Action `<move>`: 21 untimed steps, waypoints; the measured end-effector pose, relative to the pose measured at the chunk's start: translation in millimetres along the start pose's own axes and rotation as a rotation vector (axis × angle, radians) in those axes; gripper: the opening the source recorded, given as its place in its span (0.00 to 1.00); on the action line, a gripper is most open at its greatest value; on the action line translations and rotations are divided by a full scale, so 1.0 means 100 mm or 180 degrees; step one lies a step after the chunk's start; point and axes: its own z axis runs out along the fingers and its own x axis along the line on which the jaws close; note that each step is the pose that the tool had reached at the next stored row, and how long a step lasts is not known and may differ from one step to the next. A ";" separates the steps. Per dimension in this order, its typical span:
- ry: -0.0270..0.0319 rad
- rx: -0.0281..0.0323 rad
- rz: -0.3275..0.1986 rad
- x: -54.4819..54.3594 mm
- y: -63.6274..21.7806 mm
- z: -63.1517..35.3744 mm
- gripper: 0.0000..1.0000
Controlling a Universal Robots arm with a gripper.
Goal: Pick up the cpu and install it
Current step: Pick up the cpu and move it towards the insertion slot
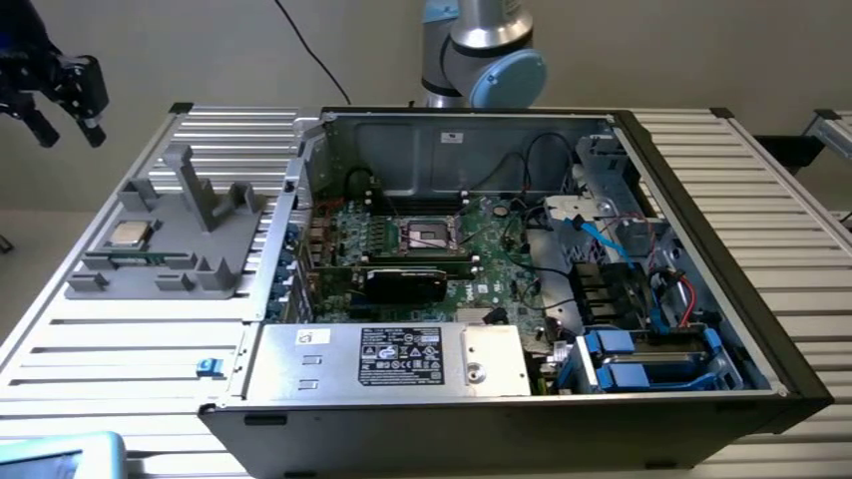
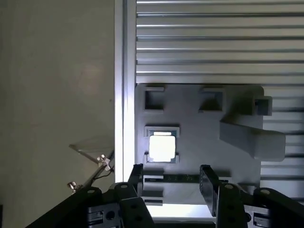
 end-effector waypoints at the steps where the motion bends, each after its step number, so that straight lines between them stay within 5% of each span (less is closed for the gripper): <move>1: 0.0017 0.0003 -0.0001 0.00 0.000 0.007 0.60; 6: 0.0027 0.0080 -0.0003 0.00 -0.002 0.046 0.60; 21: 0.0023 0.0076 -0.0009 0.03 -0.011 0.318 0.60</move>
